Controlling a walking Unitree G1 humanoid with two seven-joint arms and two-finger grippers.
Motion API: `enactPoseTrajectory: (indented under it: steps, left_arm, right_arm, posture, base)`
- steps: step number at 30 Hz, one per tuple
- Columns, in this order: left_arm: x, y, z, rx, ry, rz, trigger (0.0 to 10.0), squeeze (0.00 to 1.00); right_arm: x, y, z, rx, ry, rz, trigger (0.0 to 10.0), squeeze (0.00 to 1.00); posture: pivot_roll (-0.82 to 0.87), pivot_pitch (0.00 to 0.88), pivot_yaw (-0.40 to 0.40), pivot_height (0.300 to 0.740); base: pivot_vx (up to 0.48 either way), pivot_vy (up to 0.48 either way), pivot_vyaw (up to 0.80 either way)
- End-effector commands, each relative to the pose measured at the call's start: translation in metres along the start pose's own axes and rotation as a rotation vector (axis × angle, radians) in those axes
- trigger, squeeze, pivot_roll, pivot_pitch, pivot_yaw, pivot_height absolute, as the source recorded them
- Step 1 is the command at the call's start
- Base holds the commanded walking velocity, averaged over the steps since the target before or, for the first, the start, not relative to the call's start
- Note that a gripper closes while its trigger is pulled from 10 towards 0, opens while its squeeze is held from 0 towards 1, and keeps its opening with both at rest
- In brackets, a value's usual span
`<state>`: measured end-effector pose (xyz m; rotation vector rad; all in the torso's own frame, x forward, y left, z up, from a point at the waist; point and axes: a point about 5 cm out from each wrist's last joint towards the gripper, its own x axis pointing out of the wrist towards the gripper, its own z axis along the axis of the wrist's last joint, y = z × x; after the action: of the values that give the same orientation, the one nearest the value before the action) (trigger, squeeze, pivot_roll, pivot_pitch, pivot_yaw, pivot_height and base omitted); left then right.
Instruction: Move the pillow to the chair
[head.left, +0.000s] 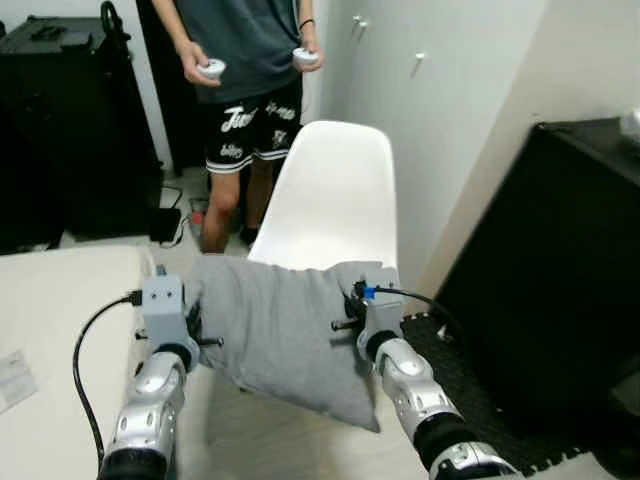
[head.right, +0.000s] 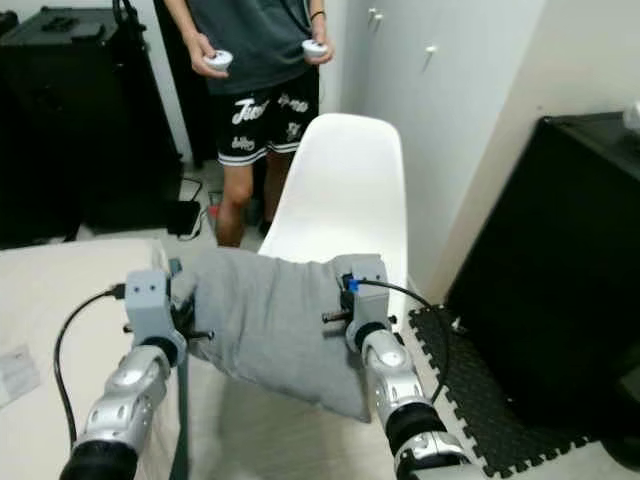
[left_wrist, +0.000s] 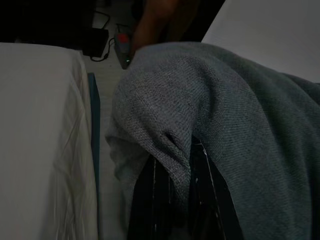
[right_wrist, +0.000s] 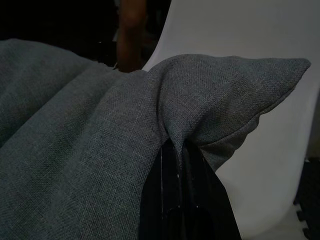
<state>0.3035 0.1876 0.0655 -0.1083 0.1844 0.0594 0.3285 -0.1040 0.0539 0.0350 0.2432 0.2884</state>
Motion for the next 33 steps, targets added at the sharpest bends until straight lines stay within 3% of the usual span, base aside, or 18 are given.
enactPoseTrajectory:
  steps: [1, 7, 33]
  left_arm:
    - [0.0014, -0.0193, 0.0006, -0.010, -0.015, -0.068, 10.0, 0.00]
    - [0.0009, -0.0189, -0.0008, -0.014, -0.013, -0.062, 10.0, 0.00]
    - [-0.0013, -0.0212, -0.0059, -0.023, 0.010, -0.039, 10.0, 0.00]
  right_arm:
    - [0.0005, 0.0061, 0.0026, -0.016, -0.013, 0.054, 10.0, 0.00]
    - [0.0010, 0.0076, 0.0022, -0.022, -0.002, 0.065, 10.0, 0.00]
    - [0.0011, 0.0096, -0.0019, -0.043, 0.038, 0.099, 10.0, 0.00]
  posture:
    - [-0.01, 0.043, -0.038, 0.740]
    - [-0.01, 0.044, -0.049, 0.740]
    - [-0.02, 0.048, -0.070, 0.740]
  base:
    - [0.296, 0.000, -0.61]
    - [0.294, 0.000, -0.71]
    - [0.233, 0.000, 0.00]
